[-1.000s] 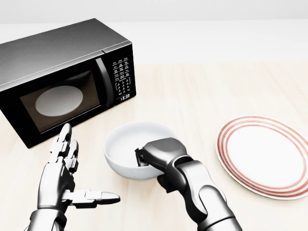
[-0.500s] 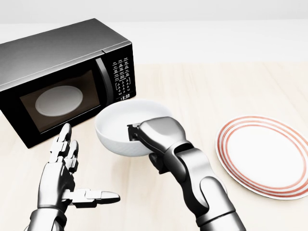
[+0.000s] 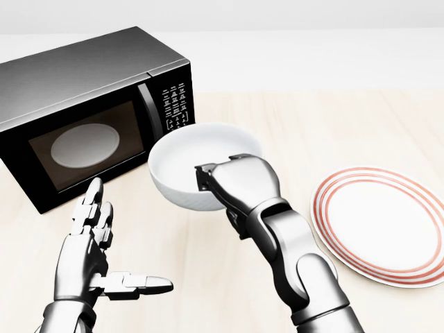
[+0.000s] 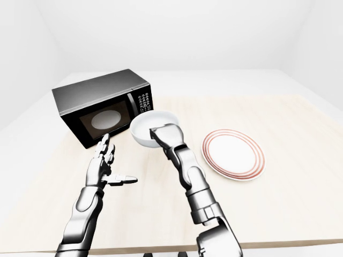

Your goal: Pick up the white bowl and put it on the plate.

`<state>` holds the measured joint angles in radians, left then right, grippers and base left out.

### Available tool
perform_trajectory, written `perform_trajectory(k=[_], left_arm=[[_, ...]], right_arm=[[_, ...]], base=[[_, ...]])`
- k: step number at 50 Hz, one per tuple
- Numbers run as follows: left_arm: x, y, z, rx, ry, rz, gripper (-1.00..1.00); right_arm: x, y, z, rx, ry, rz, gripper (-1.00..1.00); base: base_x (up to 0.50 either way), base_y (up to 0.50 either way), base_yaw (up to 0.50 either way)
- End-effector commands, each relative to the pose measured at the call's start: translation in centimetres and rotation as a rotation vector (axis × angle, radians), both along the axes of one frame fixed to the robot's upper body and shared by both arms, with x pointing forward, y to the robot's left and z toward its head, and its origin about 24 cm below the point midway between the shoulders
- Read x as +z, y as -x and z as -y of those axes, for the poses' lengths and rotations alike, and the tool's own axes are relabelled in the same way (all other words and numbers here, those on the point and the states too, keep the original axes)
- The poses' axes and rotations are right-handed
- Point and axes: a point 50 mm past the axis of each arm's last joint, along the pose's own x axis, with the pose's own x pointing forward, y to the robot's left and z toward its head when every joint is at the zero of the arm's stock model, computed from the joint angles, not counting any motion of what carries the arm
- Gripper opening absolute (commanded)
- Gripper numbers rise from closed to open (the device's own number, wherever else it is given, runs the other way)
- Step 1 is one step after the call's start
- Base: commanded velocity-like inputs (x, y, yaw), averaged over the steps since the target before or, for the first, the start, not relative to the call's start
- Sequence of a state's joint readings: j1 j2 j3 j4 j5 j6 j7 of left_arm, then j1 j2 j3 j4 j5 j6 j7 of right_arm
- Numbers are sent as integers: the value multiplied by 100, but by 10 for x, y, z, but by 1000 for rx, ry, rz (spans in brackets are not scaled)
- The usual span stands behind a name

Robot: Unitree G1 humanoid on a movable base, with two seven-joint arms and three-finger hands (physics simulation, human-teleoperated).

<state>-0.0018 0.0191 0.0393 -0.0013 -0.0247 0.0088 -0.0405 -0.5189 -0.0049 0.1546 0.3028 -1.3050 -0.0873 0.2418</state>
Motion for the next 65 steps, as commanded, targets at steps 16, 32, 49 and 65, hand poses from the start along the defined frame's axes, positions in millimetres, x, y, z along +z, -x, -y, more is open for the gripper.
perform_trajectory(k=[16,32,49,65], left_arm=[[-1,-1,0,3,4,-5,100],[-1,-1,0,4,4,-6,100],[0,0,0,2,1,-4,100],[-1,-1,0,3,2,-7,100]], right_arm=[[16,-14,38,-101,-35,89,-100],[30,-19,72,-170,-77,92,-100],[46,-22,119,-264,-114,106,-100],[38,-18,144,-327,-105,87,-100]], base=[[0,0,0],[0,0,0],[0,0,0],[0,0,0]])
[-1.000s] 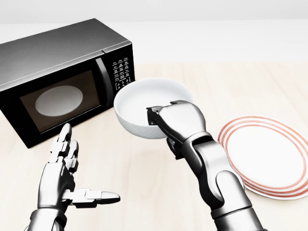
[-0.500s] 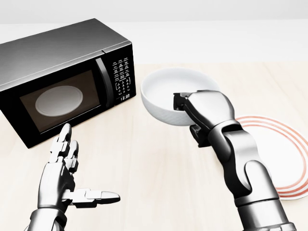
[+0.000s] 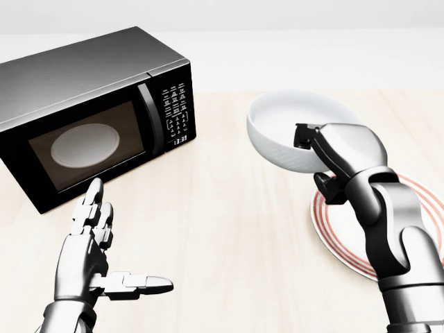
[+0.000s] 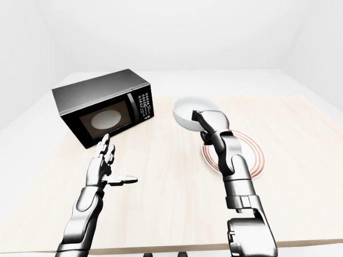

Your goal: Pick up the white bowl and put it on the plate.

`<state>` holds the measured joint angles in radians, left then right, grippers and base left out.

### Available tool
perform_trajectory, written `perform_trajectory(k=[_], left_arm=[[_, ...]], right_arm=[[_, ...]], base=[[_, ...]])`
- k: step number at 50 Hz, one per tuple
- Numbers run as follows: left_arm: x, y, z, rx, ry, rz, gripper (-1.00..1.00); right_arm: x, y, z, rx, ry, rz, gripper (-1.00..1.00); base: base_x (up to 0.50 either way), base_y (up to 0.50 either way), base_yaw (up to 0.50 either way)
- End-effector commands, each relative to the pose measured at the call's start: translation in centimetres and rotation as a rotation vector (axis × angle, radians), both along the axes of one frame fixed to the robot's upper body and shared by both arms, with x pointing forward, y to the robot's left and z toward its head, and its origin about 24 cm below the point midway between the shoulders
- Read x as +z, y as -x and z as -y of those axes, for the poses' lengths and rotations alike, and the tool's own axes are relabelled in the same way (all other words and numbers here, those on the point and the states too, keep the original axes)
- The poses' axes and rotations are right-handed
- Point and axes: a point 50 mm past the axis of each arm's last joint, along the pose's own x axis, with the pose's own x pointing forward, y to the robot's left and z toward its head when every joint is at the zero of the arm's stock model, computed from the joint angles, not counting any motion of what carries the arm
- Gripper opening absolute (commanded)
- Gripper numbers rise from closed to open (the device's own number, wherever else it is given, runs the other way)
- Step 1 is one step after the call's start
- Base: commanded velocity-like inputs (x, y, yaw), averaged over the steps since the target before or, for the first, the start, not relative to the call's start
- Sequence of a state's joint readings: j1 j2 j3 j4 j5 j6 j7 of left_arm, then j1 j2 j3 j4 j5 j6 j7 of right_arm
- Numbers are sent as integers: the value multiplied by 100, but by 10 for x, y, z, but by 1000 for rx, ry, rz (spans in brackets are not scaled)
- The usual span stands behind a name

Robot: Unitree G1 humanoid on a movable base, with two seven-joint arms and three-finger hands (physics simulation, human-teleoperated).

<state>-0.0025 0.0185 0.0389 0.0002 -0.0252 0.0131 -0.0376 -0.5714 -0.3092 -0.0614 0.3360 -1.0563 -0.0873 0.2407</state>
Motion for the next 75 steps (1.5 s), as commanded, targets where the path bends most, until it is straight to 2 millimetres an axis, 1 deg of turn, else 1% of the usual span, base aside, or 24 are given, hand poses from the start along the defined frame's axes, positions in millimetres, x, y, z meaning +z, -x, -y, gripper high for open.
perform_trajectory(k=[1,6,17,30,37,42,54,63,75], left_arm=[[-1,0,0,1,0,-2,100],[0,-1,0,3,3,-5,100],[-1,-1,0,5,6,-8,100],[0,0,0,4,5,-7,100],[0,0,0,2,2,-5,100],[-1,0,0,2,1,-4,100],[-1,0,0,2,0,-5,100],[-1,0,0,2,1,-5,100],[0,-1,0,6,6,-10,100]], right_arm=[[4,3,21,-57,-12,33,-100],[2,5,32,-84,-13,26,-100],[-2,10,48,-123,-21,15,-100],[-15,13,67,-187,-33,-5,-100],[-21,17,73,-205,-37,-17,-100],[-28,19,82,-237,-42,-28,-100],[-37,25,97,-288,-56,-45,-100],[-42,28,105,-314,-57,-57,-100],[-44,32,113,-338,-65,-70,-100]], base=[[0,0,0],[0,0,0],[0,0,0],[0,0,0],[0,0,0],[0,0,0],[0,0,0],[0,0,0],[0,0,0]])
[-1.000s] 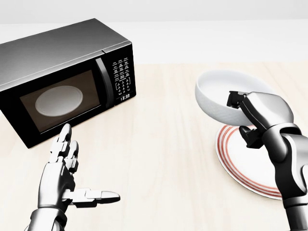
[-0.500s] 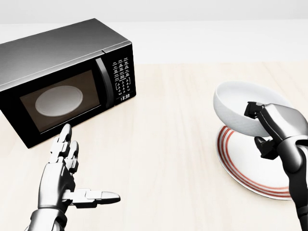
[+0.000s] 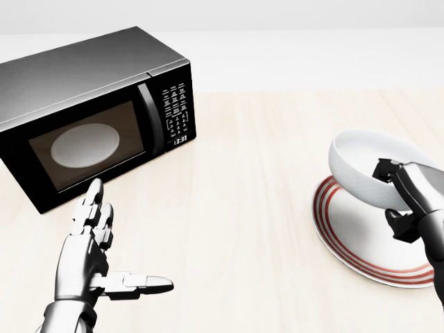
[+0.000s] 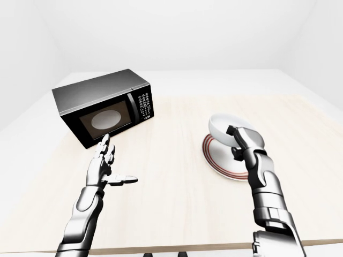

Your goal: Pick up the white bowl and put it on the plate.

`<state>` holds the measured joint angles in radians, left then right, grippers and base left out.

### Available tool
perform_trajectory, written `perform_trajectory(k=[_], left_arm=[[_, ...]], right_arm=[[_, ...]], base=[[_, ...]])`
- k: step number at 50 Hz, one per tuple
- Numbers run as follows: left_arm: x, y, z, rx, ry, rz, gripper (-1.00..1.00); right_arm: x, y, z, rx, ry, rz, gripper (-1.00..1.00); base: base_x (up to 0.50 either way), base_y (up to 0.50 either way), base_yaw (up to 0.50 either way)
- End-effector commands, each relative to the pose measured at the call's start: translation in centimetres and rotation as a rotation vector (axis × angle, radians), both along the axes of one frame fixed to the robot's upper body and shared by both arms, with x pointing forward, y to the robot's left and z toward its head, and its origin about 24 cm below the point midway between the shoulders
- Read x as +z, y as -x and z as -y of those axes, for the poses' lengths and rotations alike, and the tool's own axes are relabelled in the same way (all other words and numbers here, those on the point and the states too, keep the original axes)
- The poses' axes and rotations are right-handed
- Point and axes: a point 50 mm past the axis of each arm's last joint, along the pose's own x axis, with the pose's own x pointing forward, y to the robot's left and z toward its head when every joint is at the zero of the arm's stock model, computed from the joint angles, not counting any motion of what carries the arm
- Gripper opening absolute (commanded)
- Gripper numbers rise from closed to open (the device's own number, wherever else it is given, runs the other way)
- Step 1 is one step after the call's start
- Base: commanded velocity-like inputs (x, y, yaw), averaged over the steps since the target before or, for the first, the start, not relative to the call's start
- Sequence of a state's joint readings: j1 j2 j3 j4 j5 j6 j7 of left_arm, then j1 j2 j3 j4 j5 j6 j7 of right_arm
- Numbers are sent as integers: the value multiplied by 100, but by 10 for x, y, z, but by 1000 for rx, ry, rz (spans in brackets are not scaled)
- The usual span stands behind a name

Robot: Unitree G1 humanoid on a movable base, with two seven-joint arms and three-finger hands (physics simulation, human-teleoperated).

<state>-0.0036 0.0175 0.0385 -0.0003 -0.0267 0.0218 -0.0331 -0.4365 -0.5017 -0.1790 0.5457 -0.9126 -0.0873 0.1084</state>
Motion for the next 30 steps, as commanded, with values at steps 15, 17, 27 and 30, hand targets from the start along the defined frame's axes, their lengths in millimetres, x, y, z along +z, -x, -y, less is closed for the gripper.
perform_trajectory(k=[15,17,27,30], left_arm=[[-1,0,0,2,2,-2,100],[-1,0,0,1,1,-1,100],[0,0,0,0,0,0,100],[1,0,0,0,0,0,100]], right_arm=[[-7,8,20,-77,-6,11,-100],[-10,8,22,-87,-8,7,-100],[-17,9,26,-108,-14,-13,-100],[-20,9,26,-114,-15,-18,-100]], base=[[0,0,0],[0,0,0],[0,0,0],[0,0,0]])
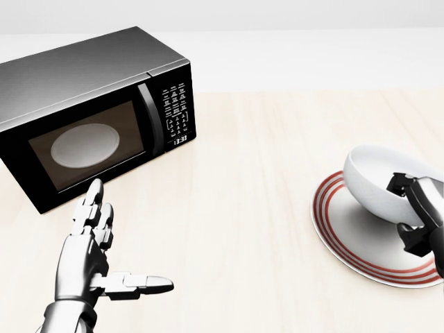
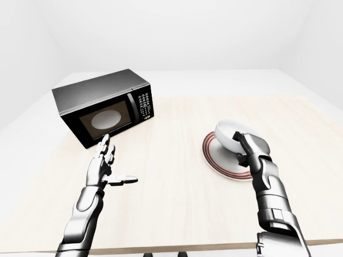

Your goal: Pick up the white bowl and put it on the plate.

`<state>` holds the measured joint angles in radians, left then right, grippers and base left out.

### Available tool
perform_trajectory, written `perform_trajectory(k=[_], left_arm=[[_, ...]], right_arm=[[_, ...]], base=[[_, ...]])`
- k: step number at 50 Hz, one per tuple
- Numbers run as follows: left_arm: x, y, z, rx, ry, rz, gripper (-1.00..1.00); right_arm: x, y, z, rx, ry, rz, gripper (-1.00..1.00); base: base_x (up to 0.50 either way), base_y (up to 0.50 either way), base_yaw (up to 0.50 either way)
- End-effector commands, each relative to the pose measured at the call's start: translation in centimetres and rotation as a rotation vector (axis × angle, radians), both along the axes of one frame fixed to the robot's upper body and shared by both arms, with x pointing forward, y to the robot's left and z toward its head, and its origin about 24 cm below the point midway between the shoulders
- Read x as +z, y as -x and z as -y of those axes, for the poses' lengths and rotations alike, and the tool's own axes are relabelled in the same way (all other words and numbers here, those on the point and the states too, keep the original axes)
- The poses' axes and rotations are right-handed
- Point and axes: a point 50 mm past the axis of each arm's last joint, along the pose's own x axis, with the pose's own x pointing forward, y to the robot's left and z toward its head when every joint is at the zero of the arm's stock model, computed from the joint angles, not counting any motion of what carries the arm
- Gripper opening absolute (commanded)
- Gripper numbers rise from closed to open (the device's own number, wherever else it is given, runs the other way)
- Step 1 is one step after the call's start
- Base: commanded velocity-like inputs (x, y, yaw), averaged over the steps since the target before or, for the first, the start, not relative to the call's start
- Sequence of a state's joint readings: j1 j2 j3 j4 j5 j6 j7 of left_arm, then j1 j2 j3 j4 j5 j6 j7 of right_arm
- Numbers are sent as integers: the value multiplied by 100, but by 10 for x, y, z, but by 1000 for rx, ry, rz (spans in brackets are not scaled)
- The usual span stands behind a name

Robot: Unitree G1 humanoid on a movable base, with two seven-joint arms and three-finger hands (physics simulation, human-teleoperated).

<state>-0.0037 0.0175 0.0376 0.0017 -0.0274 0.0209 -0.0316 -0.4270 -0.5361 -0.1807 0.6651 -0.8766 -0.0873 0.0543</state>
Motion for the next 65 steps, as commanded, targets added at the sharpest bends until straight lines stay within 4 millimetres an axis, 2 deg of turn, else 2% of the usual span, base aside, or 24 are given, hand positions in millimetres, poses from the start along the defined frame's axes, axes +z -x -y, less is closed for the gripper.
perform_trajectory(k=[1,38,39,41,43,44,45,46,47,55,59,65], left_arm=[[1,0,0,-1,-1,1,100],[-1,-1,0,1,2,-1,100],[-2,-1,0,1,2,-1,100],[-2,0,0,1,1,0,100],[-2,0,0,1,1,1,100],[-3,0,0,0,1,2,100],[-3,0,0,0,1,2,100],[-3,0,0,0,1,3,100],[-3,0,0,0,1,3,100],[-5,2,1,-1,-1,7,100],[-1,-1,0,2,2,-3,100],[-1,-1,0,2,2,-3,100]], right_arm=[[-1,0,5,-31,11,26,-100],[-8,3,8,-47,3,10,-100],[-8,3,8,-46,3,9,-91],[-8,4,7,-42,1,9,-91],[-8,4,7,-44,1,8,-80],[-9,4,7,-45,1,8,-4],[-8,4,7,-44,0,9,22],[-8,4,7,-44,1,9,81],[-8,4,7,-44,-1,10,100],[-9,5,7,-41,-4,5,100],[3,5,3,-10,-20,35,100],[63,7,-9,84,-41,165,100]], base=[[0,0,0],[0,0,0],[0,0,0],[0,0,0],[0,0,0],[0,0,0],[0,0,0],[0,0,0],[0,0,0],[0,0,0],[0,0,0],[0,0,0]])
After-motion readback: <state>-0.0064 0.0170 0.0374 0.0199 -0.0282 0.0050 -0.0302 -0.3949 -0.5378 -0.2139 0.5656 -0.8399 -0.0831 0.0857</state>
